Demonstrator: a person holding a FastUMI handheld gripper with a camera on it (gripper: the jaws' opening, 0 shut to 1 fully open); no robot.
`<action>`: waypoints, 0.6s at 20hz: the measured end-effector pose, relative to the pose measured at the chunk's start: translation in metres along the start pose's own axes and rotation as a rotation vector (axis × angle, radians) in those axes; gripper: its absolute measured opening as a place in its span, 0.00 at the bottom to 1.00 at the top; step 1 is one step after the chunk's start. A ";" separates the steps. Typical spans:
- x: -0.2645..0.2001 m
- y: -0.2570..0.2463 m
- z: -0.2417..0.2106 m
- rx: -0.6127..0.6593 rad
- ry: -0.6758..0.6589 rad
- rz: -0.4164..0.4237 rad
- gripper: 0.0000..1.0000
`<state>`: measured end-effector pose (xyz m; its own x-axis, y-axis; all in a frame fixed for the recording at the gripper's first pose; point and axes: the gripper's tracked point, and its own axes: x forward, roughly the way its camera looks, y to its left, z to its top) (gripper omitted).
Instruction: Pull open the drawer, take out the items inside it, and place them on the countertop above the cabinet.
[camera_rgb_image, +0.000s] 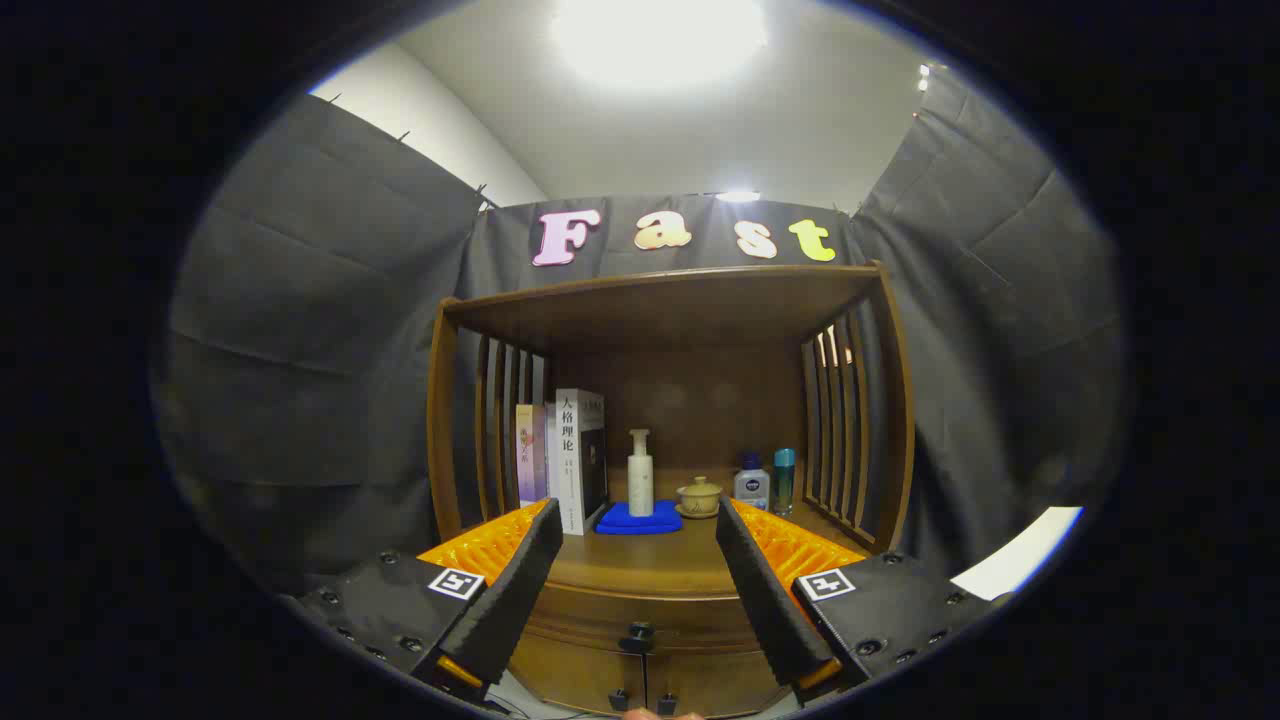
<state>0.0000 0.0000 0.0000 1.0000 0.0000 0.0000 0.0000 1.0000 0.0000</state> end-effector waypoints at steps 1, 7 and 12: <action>0.002 0.001 -0.002 -0.003 0.008 0.002 0.98; 0.019 0.004 0.020 -0.024 -0.006 -0.023 0.98; 0.023 0.014 0.027 -0.014 -0.009 -0.021 0.98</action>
<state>0.0230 0.0142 0.0271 0.9997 -0.0214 0.0087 0.0215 0.9997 -0.0142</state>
